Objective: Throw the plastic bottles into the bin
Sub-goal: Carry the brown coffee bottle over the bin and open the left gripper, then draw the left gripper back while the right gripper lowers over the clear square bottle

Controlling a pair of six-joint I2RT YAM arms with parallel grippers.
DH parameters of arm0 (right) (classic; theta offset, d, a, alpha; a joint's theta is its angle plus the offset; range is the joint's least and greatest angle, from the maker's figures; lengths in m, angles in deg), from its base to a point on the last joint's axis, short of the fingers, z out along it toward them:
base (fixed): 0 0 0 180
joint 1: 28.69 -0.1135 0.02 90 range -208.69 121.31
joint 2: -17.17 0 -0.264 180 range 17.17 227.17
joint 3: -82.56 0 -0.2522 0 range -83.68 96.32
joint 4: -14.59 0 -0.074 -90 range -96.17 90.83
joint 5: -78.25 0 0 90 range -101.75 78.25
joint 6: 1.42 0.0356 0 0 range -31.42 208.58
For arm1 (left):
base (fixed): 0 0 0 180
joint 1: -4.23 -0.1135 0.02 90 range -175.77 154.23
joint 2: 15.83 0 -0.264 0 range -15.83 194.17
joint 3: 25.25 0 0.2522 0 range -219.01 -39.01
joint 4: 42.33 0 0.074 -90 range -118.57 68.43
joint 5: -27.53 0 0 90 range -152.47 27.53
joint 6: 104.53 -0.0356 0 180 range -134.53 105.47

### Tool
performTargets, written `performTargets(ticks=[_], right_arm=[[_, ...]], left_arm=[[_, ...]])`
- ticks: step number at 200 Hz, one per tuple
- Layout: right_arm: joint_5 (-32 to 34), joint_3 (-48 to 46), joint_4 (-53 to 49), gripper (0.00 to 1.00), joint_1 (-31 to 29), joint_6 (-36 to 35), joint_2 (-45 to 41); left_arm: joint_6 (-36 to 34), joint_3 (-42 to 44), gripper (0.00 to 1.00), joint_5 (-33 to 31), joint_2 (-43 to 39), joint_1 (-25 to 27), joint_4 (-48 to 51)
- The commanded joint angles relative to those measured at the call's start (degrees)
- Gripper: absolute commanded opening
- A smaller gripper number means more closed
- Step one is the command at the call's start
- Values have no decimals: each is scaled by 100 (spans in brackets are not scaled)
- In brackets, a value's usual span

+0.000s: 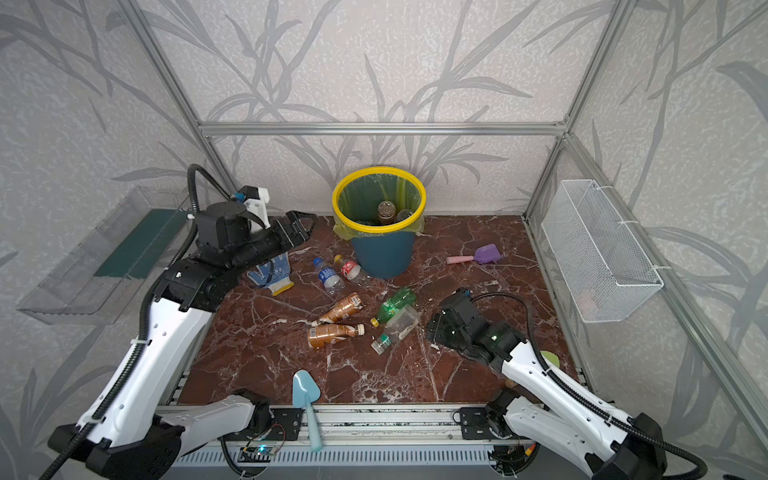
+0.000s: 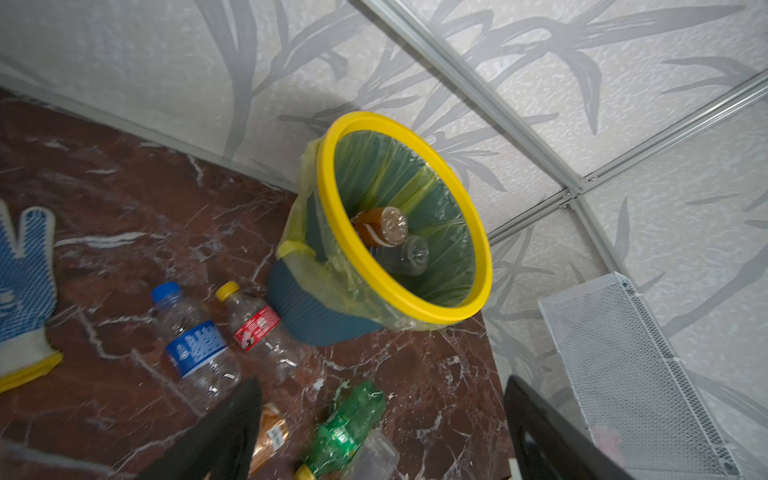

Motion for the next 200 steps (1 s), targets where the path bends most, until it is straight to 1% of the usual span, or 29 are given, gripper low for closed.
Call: performTargets(ticks=[1, 27, 40, 75, 118, 136, 158, 184, 200], right_arm=[[-262, -122, 362, 76, -58, 177, 139], [-332, -212, 706, 76, -236, 434, 320], [-349, -254, 896, 77, -342, 528, 429], [-274, -193, 1114, 79, -619, 691, 779], [79, -134, 1210, 82, -845, 1013, 959], [142, -90, 1249, 83, -885, 1092, 1109], [156, -89, 1355, 84, -903, 1137, 1295], [173, -45, 1380, 85, -903, 1203, 1456], [178, -11, 1418, 85, -903, 1246, 1517]], left_arm=[[-15, 828, 90, -245, -471, 0, -81], [45, 1652, 90, -477, -1032, -7, 174], [105, 1998, 90, -493, -1264, -6, 245], [386, 2609, 90, -566, -1784, -8, 525], [590, 2983, 90, -736, -2311, -9, 895], [603, 3091, 90, -739, -2363, -11, 972], [685, 3104, 90, -928, -2444, -9, 1177], [718, 3258, 90, -1178, -2830, -9, 1045], [718, 3290, 90, -1313, -2935, -9, 984]])
